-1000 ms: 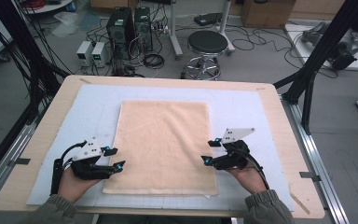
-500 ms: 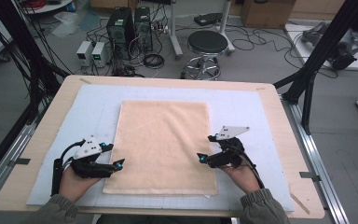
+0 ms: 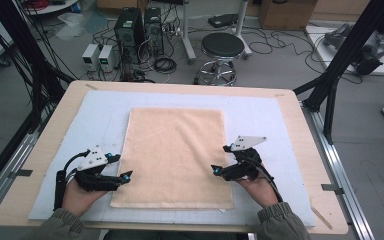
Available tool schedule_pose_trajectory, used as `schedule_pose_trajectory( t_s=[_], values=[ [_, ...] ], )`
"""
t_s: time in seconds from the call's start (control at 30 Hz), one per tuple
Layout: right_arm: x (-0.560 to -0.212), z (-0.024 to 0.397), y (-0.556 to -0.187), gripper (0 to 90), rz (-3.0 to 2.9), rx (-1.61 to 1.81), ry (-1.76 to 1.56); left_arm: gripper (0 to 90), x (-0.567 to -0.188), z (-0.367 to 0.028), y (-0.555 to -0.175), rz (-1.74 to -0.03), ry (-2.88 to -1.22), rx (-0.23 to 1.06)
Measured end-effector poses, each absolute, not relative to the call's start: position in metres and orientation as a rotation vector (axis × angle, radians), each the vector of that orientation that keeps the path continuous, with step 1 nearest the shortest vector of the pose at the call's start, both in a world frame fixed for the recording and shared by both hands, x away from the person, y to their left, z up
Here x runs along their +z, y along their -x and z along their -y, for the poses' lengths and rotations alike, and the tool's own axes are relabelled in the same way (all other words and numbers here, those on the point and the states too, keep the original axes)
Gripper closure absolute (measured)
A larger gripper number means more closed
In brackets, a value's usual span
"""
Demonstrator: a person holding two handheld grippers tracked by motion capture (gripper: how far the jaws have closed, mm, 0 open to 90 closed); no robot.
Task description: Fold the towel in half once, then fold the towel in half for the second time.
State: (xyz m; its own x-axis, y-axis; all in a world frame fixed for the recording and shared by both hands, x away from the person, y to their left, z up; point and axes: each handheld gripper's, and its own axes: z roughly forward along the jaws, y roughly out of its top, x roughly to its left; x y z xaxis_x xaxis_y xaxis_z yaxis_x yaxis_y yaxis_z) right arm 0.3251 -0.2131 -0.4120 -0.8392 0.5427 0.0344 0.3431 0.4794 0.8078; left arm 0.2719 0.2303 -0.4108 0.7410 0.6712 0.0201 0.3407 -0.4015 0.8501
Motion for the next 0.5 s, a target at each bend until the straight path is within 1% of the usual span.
schedule_pose_trajectory(
  t_s=[0.3, 0.5],
  values=[
    [-0.4105, 0.2138, -0.3247, 15.9, -2.497, 1.294, -0.751, 28.5, -0.4113, -0.2308, -0.2755, -0.776, -2.015, 0.445],
    [-0.4026, 0.2181, -0.3299, 16.0, -2.480, 1.299, -0.748, 28.5, -0.4090, -0.2329, -0.2818, -0.789, -2.003, 0.440]
  ],
)
